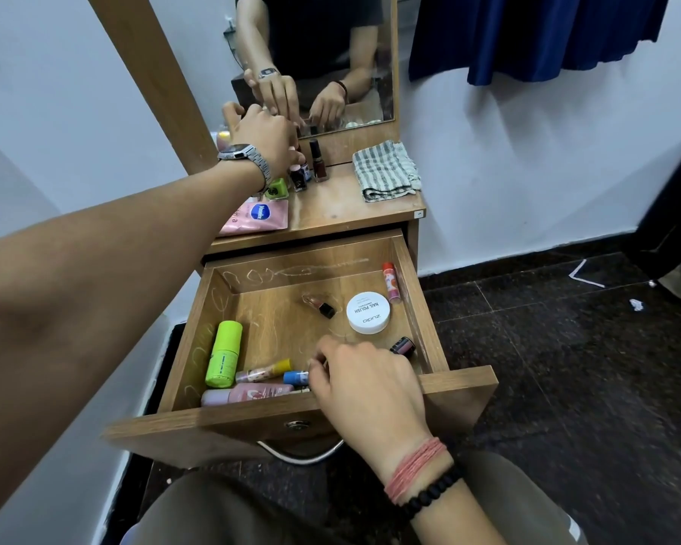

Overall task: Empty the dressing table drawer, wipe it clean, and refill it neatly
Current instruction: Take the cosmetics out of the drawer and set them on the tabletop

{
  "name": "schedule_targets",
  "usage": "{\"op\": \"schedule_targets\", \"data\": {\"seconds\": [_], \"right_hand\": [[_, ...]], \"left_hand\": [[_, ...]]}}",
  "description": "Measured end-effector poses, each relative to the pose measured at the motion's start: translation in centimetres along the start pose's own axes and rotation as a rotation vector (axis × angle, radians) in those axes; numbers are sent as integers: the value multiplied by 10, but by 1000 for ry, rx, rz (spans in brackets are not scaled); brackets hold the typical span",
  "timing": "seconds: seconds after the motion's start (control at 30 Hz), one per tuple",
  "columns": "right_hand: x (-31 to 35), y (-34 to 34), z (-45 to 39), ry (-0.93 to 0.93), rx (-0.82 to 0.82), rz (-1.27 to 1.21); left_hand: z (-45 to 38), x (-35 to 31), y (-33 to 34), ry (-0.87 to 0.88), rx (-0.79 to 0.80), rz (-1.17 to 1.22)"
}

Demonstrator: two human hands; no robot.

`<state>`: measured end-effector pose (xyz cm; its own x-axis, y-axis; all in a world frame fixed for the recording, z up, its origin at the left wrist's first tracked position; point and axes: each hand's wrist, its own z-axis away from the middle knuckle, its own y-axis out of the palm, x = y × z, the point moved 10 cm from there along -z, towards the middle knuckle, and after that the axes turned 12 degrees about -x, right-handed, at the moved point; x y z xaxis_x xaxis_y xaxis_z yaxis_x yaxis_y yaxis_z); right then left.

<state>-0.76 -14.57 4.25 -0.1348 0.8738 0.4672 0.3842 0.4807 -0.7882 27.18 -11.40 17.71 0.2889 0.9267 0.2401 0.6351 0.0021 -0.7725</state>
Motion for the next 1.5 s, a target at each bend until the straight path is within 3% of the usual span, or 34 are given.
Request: {"op": "schedule_targets", "data": {"seconds": [0.1,0.3,0.4,0.5,0.63,0.7,0.77,0.9,1.07,1.5], "right_hand": [[-1,-1,-1,4,-16,11],[0,-2,-1,-7,-14,50],[-1,-1,-2,-3,-11,71],[-1,-1,-1,3,-6,84],[-9,-4,0,70,-27,46],[-16,-19,-1,162,-160,-117],[-28,-40,1,284,-342,-482],[-71,-65,7,533,-556,-1102],[-94,-66,11,690,-646,-1457],[-84,-54,4,608,-464,-1244]], "left_hand": [[1,-6,-13,67,-56,58],[24,-31,-81,213,-314,39],[59,-44,-101,302,-347,113],[102,-52,-95,360,-237,247],[168,-64,-42,458,218,357],[199,-62,-17,478,429,338],[222,-56,-2,444,540,370],[241,-72,6,364,562,602],[244,-119,13,316,608,673],[238,-176,21,407,612,434]]}}
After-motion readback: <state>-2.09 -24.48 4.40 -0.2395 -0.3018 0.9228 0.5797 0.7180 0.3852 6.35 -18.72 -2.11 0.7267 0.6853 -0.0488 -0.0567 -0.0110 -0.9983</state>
